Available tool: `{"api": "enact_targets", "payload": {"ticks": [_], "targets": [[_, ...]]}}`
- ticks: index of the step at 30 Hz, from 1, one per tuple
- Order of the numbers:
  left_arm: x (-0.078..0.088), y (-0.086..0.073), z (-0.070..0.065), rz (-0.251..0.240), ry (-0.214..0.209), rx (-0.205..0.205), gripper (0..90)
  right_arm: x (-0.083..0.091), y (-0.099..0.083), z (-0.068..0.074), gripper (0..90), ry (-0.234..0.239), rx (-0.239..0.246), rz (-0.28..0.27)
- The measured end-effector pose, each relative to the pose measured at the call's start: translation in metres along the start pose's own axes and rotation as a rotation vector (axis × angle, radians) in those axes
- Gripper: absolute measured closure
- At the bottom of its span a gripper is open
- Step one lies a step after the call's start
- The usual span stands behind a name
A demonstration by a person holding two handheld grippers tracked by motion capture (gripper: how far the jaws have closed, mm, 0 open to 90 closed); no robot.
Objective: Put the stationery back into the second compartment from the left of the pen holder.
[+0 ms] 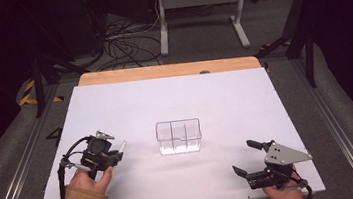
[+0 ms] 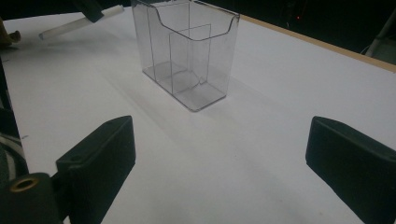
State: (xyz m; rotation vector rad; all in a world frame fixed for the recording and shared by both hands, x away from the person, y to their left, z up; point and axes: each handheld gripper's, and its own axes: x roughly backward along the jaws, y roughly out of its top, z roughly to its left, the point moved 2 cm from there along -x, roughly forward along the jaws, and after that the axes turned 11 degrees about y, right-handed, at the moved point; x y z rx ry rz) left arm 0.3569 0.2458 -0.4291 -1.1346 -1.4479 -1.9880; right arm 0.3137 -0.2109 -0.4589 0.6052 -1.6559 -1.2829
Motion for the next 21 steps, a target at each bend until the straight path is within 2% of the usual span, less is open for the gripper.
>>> {"api": "enact_targets", "payload": {"ticks": [4, 6, 11, 15, 21], "targets": [[0.009, 0.003, 0.002, -0.081, -0.044, 0.021, 77.9, -0.001, 0.000, 0.000, 8.9, 0.002, 0.000, -0.001], [0.014, 0.004, 0.005, -0.125, -0.059, 0.009, 77.9, -0.001, 0.000, 0.000, 8.9, 0.002, -0.002, 0.000], [0.024, 0.008, 0.007, -0.220, -0.134, 0.025, 77.9, -0.001, 0.000, 0.000, 8.9, 0.005, -0.003, -0.002], [0.032, 0.012, 0.007, -0.308, -0.160, 0.006, 78.0, -0.001, 0.000, 0.000, 8.9, 0.007, -0.003, -0.003], [0.041, 0.018, 0.005, -0.414, -0.209, 0.014, 78.0, -0.001, 0.000, 0.000, 8.9, 0.007, -0.001, -0.004]]}}
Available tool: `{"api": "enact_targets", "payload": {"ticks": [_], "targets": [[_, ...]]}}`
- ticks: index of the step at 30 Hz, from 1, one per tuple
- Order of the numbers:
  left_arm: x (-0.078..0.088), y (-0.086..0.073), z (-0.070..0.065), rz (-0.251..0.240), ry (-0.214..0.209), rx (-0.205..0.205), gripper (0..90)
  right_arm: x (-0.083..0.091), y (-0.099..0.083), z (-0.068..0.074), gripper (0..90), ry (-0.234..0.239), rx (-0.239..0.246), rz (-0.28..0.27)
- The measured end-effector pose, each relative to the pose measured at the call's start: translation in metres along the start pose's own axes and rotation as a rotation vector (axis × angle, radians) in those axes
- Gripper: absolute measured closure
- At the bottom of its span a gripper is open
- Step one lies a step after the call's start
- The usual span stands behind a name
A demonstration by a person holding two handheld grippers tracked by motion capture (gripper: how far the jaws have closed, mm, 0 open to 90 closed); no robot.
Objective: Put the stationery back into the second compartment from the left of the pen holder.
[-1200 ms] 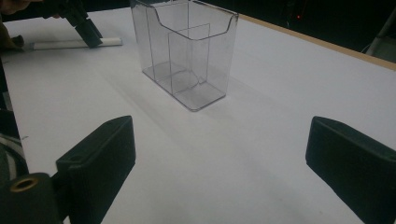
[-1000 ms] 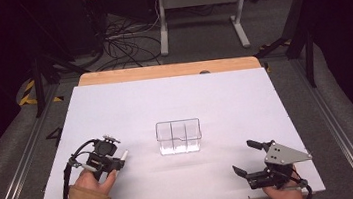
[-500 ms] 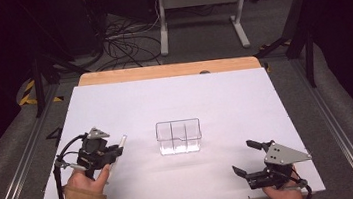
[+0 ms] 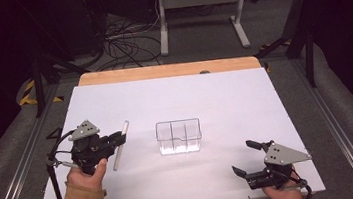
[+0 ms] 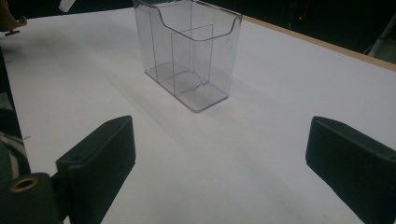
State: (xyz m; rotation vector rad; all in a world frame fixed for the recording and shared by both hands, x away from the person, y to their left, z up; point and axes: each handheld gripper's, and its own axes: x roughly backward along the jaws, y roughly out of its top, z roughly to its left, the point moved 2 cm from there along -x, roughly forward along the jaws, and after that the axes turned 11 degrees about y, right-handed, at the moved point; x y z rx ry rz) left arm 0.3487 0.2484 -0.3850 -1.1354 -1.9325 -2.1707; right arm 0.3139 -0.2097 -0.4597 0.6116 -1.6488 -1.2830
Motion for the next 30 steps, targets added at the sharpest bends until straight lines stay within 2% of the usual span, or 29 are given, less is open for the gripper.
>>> {"api": "enact_targets", "payload": {"ticks": [2, 4, 11, 12, 14, 21, 30], "targets": [[0.002, 0.003, -0.001, -0.044, -0.006, -0.004, 78.0, 0.000, 0.000, 0.000, 8.9, 0.000, 0.000, 0.000], [0.003, 0.006, -0.002, -0.083, -0.040, -0.002, 78.0, 0.000, 0.000, 0.000, 8.9, 0.000, 0.000, -0.001], [0.004, 0.016, -0.005, -0.168, -0.112, 0.011, 78.0, 0.000, 0.000, 0.000, 8.9, 0.003, 0.004, -0.002], [0.004, 0.018, -0.006, -0.187, -0.112, -0.002, 78.0, 0.000, 0.000, 0.000, 8.9, 0.004, 0.004, -0.002], [0.005, 0.020, -0.009, -0.218, -0.114, -0.005, 78.0, 0.000, 0.000, 0.001, 8.9, 0.004, -0.001, 0.000], [0.002, 0.032, -0.018, -0.298, -0.132, -0.037, 78.0, 0.000, 0.000, 0.001, 8.9, 0.006, 0.002, 0.000], [-0.008, 0.045, -0.031, -0.342, -0.160, -0.070, 78.0, -0.001, -0.001, 0.001, 8.9, 0.008, 0.004, 0.002]]}}
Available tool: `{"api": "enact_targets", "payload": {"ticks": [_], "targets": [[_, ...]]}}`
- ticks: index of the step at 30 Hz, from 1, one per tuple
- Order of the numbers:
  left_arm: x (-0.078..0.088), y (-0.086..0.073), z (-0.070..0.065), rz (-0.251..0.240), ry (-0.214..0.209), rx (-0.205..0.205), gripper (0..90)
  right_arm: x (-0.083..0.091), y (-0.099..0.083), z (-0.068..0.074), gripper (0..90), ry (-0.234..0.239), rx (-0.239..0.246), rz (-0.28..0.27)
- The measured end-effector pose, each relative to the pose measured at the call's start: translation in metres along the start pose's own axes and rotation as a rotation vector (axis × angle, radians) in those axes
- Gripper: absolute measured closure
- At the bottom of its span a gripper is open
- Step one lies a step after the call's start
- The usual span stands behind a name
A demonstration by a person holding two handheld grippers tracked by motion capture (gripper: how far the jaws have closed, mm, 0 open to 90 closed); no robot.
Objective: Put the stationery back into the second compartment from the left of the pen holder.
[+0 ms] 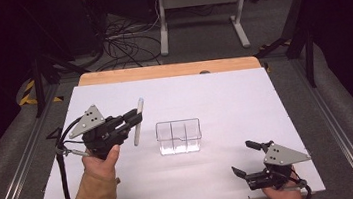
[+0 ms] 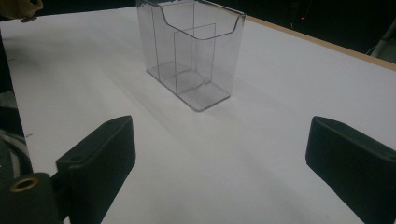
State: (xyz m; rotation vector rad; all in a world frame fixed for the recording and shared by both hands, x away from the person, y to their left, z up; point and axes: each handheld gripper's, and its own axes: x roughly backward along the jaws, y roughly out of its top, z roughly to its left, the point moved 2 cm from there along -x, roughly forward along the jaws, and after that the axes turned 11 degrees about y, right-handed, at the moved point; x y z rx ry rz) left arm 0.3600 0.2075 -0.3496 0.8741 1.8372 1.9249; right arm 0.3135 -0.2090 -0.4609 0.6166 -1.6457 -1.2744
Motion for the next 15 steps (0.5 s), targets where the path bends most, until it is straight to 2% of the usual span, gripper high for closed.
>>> {"api": "enact_targets", "payload": {"ticks": [15], "targets": [[-0.028, 0.016, -0.022, -0.008, -0.074, -0.026, 78.0, -0.001, -0.001, 0.000, 8.9, 0.005, -0.001, 0.007]]}}
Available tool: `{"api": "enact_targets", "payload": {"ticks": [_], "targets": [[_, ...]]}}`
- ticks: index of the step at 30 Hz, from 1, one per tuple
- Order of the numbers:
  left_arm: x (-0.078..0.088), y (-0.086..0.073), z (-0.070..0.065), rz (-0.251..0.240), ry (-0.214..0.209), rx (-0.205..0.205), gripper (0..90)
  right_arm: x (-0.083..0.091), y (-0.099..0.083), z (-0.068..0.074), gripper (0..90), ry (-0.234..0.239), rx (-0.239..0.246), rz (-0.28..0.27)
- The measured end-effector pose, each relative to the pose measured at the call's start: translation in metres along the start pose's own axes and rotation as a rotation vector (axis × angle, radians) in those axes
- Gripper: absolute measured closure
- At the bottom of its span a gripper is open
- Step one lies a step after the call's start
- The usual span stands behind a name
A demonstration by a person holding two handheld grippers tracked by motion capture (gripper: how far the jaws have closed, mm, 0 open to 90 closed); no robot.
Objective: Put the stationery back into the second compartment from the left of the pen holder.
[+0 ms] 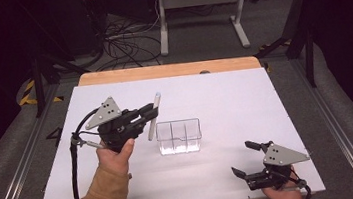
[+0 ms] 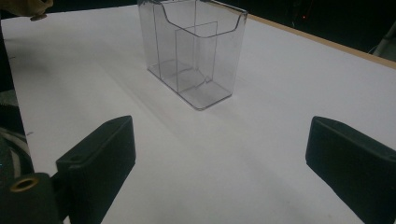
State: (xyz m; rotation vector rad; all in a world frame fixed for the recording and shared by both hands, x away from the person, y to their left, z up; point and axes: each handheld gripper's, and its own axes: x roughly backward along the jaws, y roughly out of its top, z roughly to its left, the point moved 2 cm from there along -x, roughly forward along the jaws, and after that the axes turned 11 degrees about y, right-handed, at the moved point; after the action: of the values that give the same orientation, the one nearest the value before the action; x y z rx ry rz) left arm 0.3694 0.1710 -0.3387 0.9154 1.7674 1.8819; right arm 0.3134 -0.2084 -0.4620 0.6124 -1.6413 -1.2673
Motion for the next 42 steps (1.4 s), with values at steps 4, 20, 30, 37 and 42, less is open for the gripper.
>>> {"api": "enact_targets", "payload": {"ticks": [4, 20, 30, 37, 42], "targets": [[-0.009, 0.004, -0.006, -0.008, -0.018, -0.001, 78.0, 0.000, 0.000, 0.000, 8.9, 0.001, 0.000, 0.000], [-0.049, 0.005, -0.026, 0.021, -0.057, -0.037, 78.0, -0.001, -0.001, 0.000, 8.9, 0.005, 0.007, 0.004], [-0.067, -0.001, -0.030, 0.028, -0.071, -0.043, 78.0, -0.001, -0.001, 0.000, 8.9, 0.006, 0.004, 0.005], [-0.078, -0.005, -0.028, 0.030, -0.086, -0.036, 77.9, -0.001, -0.001, 0.000, 8.9, 0.009, 0.003, 0.006], [-0.080, -0.008, -0.026, 0.049, -0.087, -0.042, 77.9, -0.001, -0.002, 0.000, 8.9, 0.008, 0.001, 0.004]]}}
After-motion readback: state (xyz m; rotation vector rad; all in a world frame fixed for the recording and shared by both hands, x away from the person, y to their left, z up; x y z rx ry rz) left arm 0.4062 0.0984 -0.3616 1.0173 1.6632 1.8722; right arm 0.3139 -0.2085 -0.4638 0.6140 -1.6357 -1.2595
